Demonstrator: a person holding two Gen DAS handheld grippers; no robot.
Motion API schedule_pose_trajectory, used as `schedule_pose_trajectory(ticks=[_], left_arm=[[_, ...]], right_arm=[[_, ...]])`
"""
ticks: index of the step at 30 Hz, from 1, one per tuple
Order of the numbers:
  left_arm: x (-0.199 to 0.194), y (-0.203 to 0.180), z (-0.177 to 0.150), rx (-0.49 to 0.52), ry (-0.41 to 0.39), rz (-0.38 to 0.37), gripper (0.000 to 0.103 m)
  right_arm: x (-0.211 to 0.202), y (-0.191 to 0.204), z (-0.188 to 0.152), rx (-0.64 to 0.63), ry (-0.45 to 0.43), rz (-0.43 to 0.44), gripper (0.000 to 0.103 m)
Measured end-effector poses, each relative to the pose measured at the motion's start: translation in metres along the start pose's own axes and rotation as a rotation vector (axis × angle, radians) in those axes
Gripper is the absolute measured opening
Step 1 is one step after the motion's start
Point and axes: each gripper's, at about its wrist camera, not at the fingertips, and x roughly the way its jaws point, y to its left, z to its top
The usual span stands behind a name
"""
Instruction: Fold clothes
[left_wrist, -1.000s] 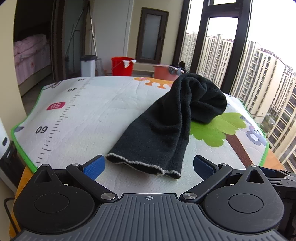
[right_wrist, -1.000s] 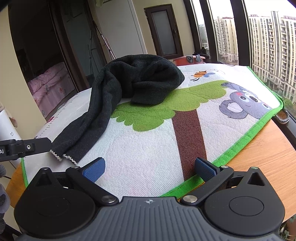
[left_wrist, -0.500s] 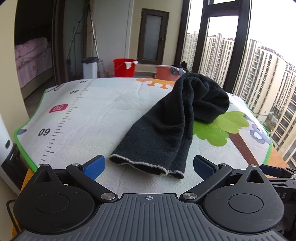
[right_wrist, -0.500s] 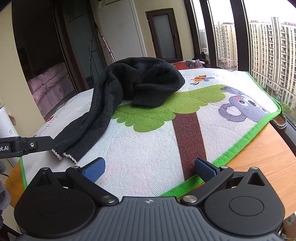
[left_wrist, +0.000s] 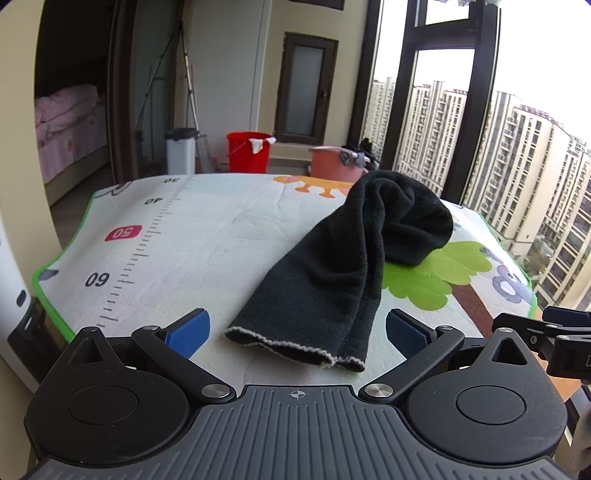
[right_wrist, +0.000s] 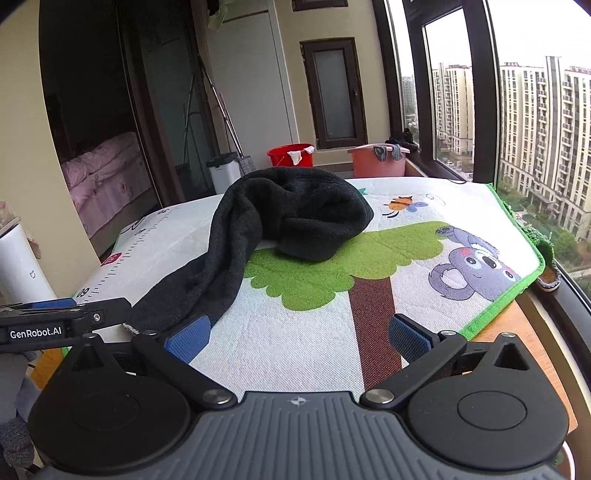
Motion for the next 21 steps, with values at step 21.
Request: schedule_pose_trajectory(ticks=[21], left_arm=[[0.0013, -0.0044, -0.0032, 0.022, 0.021, -0.004, 0.103]], right_arm=[[0.0042, -0.0047, -0.0014, 0.029, 0.024, 0.016, 0.103]])
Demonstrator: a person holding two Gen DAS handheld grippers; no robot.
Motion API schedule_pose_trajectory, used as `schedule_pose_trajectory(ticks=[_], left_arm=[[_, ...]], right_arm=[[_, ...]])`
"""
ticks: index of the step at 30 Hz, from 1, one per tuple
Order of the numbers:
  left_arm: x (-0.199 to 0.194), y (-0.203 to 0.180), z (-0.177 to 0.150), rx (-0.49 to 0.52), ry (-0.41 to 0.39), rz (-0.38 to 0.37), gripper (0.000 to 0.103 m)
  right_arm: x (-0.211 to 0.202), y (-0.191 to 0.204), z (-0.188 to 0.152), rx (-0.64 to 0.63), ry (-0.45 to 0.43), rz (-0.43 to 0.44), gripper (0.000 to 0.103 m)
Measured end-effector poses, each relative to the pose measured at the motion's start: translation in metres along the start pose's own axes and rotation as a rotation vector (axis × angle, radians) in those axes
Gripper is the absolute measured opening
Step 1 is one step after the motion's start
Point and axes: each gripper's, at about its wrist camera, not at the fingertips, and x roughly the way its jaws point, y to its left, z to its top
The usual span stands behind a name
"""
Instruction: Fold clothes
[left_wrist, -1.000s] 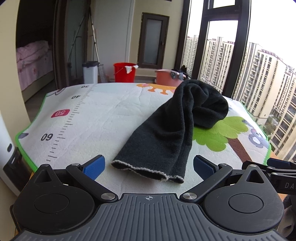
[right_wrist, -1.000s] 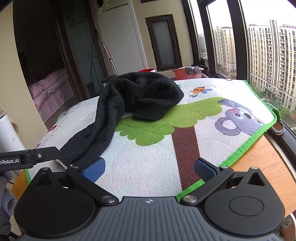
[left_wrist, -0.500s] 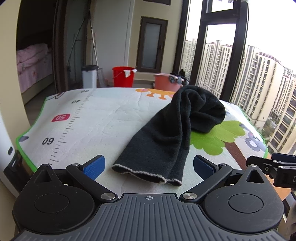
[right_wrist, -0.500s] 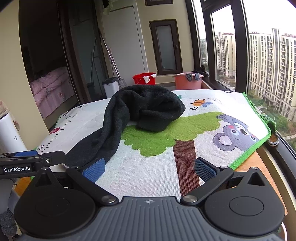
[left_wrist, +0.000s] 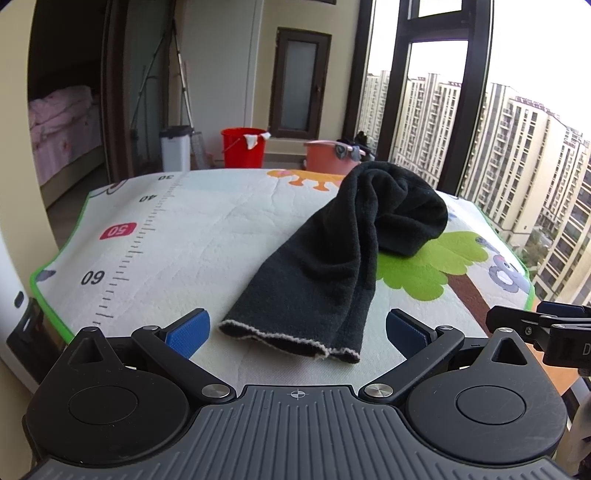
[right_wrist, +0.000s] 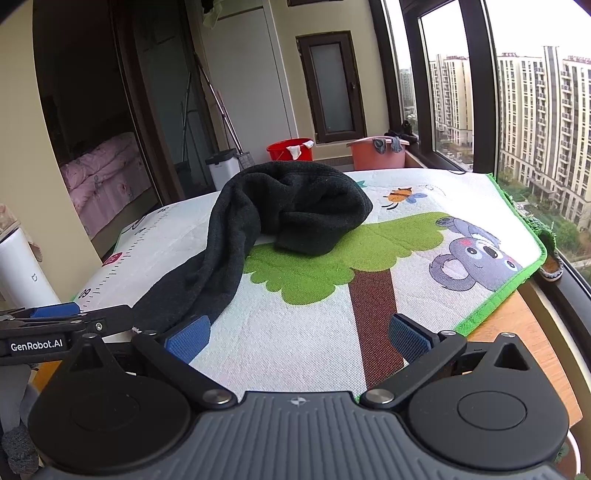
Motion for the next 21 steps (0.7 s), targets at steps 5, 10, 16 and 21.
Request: schedule_pose_trajectory(ticks=[5, 10, 16, 21], left_arm=[[0.006, 0.000, -0.005, 0.009, 0.041, 0.016, 0.103], [0.009, 0.002, -0.009, 0.007, 0.057, 0.016, 0.103], [0.006, 0.003, -0.006, -0.002, 0.027, 0.019, 0.103], [0.009, 0.000, -0.006, 0.011, 0.035, 0.020, 0.103]], right_arm=[[0.004, 0.000, -0.003, 0.000, 0.019, -0.004, 0.103], [0.007, 0.002, -0.006, -0.008, 0.035, -0.005, 0.103], [0.007, 0.000, -0.007, -0.002, 0.028, -0.007, 0.103], [0.011, -0.004, -0.008, 0.016, 0.035, -0.008, 0.103]])
